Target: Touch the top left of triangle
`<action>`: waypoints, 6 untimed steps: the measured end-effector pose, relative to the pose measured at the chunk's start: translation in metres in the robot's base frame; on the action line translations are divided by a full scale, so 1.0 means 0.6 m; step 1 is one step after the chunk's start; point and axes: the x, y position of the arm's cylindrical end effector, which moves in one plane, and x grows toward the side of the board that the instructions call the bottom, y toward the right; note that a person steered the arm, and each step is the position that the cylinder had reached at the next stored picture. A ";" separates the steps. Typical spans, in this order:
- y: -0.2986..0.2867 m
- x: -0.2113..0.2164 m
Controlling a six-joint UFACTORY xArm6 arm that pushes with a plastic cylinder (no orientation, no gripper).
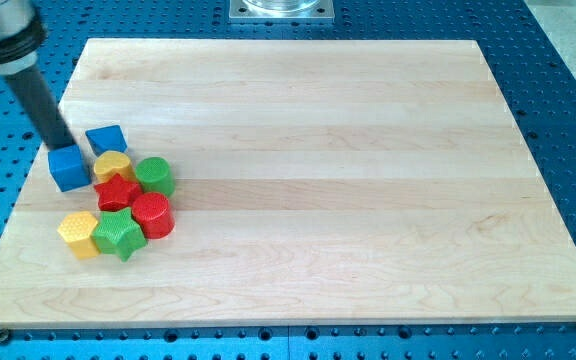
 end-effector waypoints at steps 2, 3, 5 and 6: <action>0.032 -0.020; 0.026 0.001; 0.050 -0.032; 0.108 -0.092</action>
